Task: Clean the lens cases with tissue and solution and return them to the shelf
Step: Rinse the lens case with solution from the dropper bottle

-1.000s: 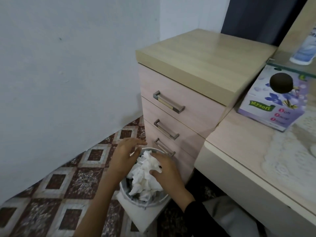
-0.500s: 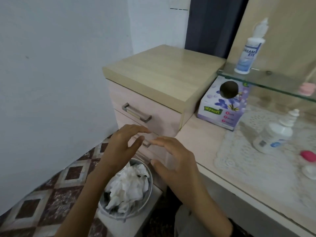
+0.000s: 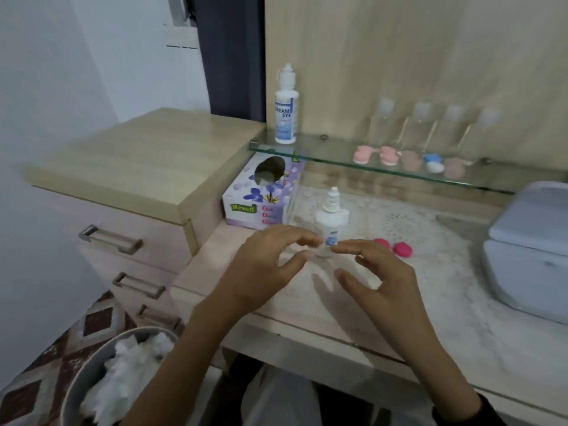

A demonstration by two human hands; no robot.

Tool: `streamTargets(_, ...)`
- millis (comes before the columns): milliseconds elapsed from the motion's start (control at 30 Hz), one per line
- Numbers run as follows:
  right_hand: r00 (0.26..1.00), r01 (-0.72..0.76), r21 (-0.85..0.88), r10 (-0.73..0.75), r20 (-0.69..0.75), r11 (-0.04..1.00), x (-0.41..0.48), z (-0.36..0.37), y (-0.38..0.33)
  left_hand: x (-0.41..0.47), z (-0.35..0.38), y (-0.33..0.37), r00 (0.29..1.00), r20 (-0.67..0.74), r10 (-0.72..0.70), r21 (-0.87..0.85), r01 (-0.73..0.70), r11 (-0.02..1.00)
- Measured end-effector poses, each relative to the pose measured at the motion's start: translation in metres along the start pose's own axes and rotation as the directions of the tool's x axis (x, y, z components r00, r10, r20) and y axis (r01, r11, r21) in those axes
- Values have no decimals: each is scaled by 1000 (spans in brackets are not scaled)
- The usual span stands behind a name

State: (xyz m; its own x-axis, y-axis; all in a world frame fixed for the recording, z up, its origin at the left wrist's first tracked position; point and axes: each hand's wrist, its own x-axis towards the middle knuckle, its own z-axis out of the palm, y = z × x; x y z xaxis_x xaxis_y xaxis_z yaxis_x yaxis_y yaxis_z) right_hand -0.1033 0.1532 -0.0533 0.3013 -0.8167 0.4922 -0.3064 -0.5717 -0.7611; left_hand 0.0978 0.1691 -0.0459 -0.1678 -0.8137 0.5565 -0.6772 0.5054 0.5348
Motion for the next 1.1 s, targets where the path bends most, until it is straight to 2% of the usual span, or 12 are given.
streamTargets(100, 997, -41, -71, 35, -76, 997, -5, -36, 18, 14, 36, 20, 995, 96, -9, -64, 16, 998)
streamTargets(200, 987, -88, -122, 71, -141, 989, -9, -61, 36, 25, 65, 37, 989, 137, -58, -12, 60, 998)
streamTargets(400, 972, -237, -220, 229, -59, 946, -10, -76, 59, 39, 97, 43, 986, 123, -109, 127, 93, 988)
streamTargets(633, 984, -177, -349, 170, -53, 920, -8, -74, 69, 43, 109, 44, 988, 117, -104, 151, 86, 985)
streamTargets(800, 984, -177, -327, 161, -75, 928, -12, -75, 73, 39, 112, 44, 989, 113, -91, 126, 76, 989)
streamTargets(867, 985, -171, -321, 153, -82, 932, -13, -76, 74, 35, 108, 46, 998, -4, -60, 95, 60, 994)
streamTargets(900, 986, -165, -321, 147, -82, 933, -14, -76, 74, 32, 105, 47, 990, -136, -33, 64, 42, 997)
streamTargets(967, 987, -160, -318, 141, -80, 935, -15, -75, 74, 26, 98, 48, 899, -437, -6, 14, 13, 1000)
streamTargets(1033, 987, -158, -307, 140, -80, 938, -15, -75, 75, 23, 91, 46, 788, -603, -123, -95, 82, 992)
streamTargets(1100, 986, -164, -288, 145, -86, 944, -15, -75, 75, 26, 85, 35, 749, -576, -327, -288, 188, 939)
